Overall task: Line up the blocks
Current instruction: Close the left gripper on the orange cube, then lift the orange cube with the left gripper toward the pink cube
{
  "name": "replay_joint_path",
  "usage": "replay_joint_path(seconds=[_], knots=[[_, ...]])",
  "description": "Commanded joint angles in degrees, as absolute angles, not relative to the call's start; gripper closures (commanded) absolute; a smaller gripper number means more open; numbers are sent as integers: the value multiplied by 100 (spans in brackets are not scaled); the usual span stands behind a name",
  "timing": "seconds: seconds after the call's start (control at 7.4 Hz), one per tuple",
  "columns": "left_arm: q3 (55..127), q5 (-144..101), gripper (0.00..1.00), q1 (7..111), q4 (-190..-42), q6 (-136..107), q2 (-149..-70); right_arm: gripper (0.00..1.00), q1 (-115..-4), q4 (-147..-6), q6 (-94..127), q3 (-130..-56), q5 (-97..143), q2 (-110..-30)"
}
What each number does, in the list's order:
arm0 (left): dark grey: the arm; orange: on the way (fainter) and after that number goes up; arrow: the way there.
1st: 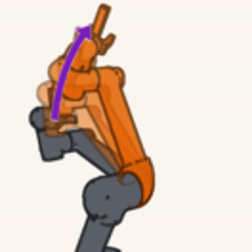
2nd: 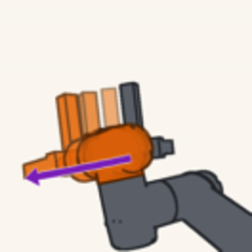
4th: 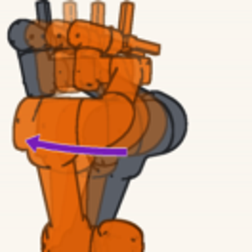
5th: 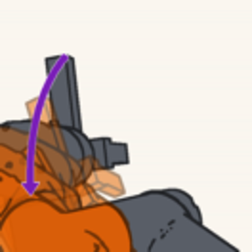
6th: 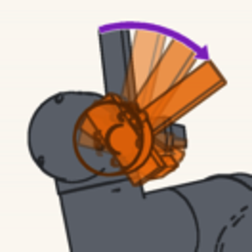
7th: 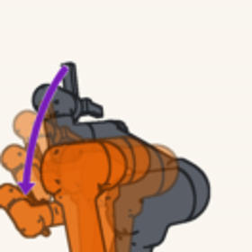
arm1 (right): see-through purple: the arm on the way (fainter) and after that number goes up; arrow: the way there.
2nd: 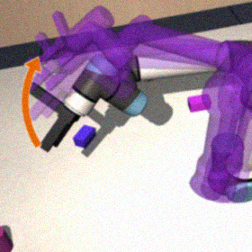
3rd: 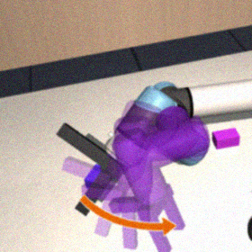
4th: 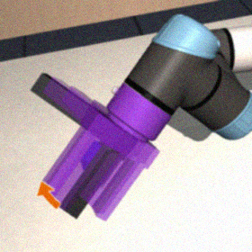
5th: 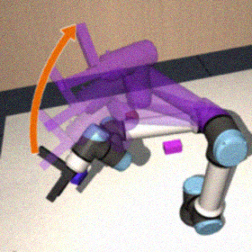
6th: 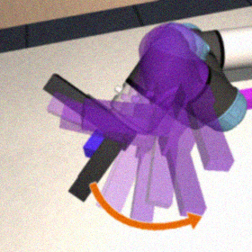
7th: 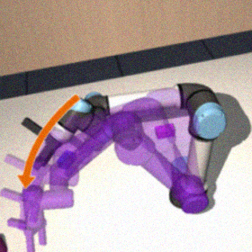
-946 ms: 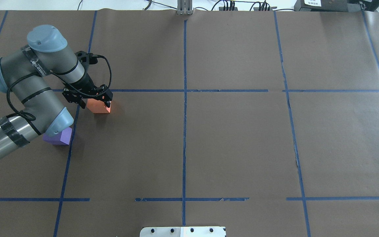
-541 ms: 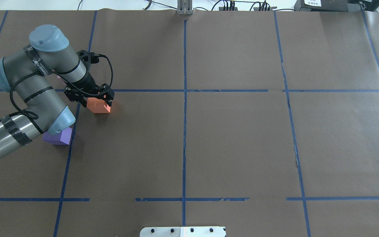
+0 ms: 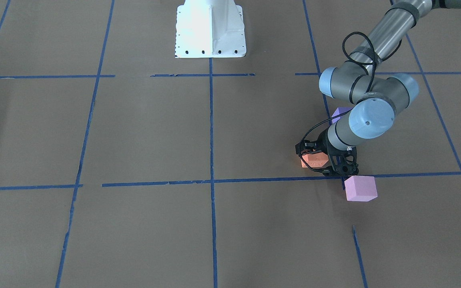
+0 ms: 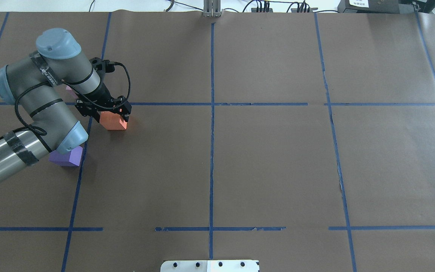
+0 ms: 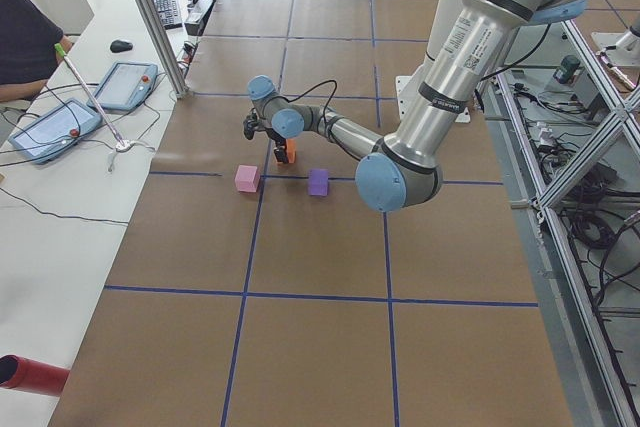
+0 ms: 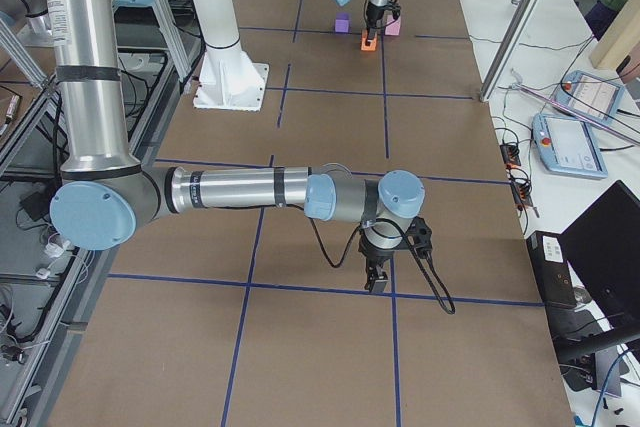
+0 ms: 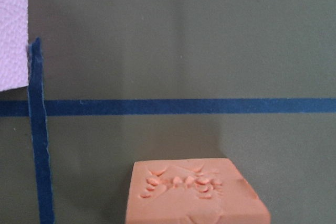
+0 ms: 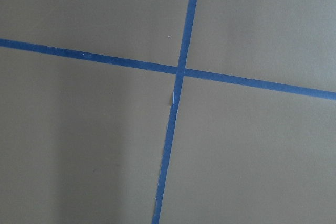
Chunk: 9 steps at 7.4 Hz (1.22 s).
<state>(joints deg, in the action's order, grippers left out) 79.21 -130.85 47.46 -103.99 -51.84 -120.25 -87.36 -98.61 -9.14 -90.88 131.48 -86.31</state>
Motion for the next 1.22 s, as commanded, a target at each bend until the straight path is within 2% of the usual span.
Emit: replay_joint_path(seconds=[0.0,0.27,0.41,0.68,1.08], knots=[[7910,-13078,24,4746,-10432,-5177,-12050,0,-8736,-9861,-914,-9088,13148,-8631],[7919,-13069,63,4755,-10433,-5177,-12076,0,-8736,-9861,-914,-9088,13148,-8631],[8015,-13035,63,4859,-10415,-5185,-12085,0,-8736,-9861,-914,-9088,13148,-8631],[8653,-13060,60,5193,-9944,-5116,-11980,0,-8736,-9861,-914,-9088,13148,-8622],[9420,-13078,55,5737,-9694,-5080,-11393,0,-8736,-9861,-914,-9088,13148,-8631]])
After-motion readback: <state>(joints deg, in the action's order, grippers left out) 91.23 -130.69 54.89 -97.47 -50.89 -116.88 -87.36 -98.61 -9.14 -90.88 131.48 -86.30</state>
